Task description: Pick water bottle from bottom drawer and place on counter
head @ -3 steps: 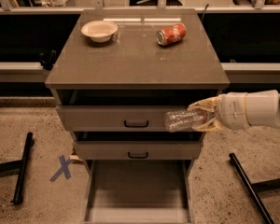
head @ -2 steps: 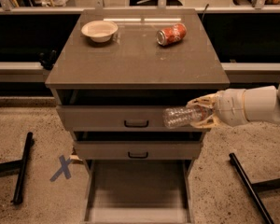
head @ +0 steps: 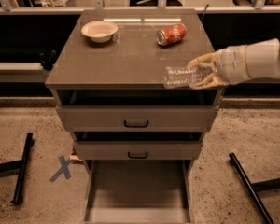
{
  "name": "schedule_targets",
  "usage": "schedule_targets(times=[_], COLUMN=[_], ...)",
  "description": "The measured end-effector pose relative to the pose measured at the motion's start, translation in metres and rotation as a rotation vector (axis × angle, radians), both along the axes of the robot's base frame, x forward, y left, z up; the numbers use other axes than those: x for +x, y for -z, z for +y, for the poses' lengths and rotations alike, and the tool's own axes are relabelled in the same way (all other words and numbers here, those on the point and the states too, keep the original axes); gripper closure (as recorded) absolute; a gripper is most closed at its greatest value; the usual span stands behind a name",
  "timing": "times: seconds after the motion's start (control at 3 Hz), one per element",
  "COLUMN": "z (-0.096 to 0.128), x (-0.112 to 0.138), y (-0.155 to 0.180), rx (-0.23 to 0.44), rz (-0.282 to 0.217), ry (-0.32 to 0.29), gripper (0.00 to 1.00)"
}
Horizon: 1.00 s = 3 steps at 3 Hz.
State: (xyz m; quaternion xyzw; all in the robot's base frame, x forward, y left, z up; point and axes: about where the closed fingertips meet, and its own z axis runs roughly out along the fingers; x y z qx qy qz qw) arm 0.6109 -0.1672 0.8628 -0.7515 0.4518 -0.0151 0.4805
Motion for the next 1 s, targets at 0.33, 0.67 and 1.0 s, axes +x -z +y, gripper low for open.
schedule_targets(times=[0.33,0.67,1.0], z=[0.008,0.021,0.024], x=[0.031,0.063,0.084], y=[-0.024,-0.028,-0.034], rx=[0.039,0.106,0.124], rz=[0.018,0.105,0.157], ry=[0.031,0.053,0.065], gripper=[1.00,1.00,1.00])
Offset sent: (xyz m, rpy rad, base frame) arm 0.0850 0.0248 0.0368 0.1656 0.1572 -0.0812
